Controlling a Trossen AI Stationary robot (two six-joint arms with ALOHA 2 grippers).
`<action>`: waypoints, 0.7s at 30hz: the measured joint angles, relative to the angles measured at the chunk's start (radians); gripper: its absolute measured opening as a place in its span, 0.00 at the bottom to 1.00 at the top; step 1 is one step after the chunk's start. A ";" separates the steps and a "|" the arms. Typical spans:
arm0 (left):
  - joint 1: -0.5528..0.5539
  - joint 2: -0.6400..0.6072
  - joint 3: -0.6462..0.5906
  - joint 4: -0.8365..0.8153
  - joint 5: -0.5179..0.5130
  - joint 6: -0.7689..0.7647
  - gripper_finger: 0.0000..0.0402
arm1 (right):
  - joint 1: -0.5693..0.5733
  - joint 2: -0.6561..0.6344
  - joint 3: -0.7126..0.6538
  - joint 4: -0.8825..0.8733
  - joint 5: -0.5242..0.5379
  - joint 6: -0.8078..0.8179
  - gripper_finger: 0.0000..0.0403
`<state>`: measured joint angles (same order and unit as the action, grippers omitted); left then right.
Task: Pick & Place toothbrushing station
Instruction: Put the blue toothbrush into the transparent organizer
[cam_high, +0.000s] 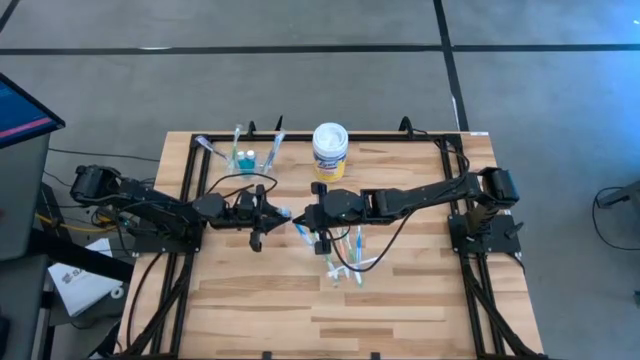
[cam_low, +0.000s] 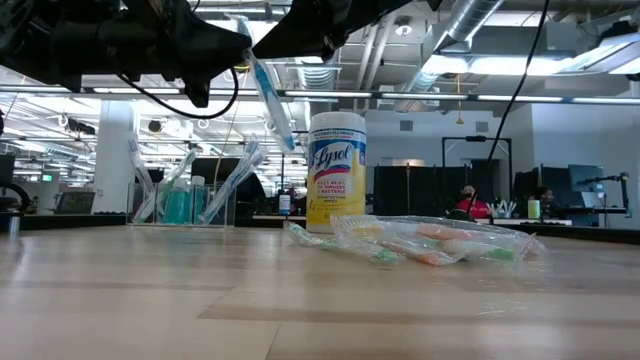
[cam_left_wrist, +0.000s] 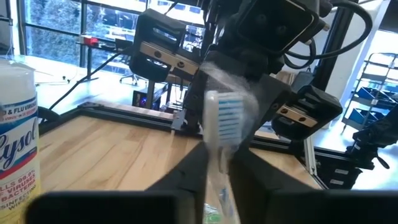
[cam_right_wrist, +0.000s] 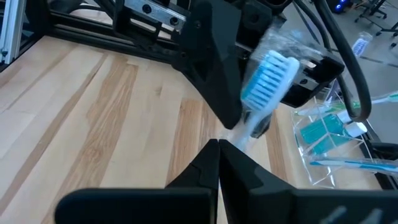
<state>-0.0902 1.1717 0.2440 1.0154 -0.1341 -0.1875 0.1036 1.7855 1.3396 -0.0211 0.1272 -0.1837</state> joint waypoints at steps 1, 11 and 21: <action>0.000 0.000 0.000 0.000 0.000 0.005 0.09 | 0.000 0.000 0.000 0.000 0.000 0.000 0.00; 0.000 -0.002 0.000 -0.003 -0.027 0.019 0.01 | 0.000 0.000 0.000 -0.004 0.000 0.000 0.00; 0.013 -0.132 0.000 -0.170 -0.068 0.019 0.01 | 0.000 0.001 0.000 -0.038 -0.001 0.000 0.03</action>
<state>-0.0775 1.0397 0.2443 0.8456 -0.2020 -0.1684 0.1036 1.7866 1.3392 -0.0593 0.1259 -0.1833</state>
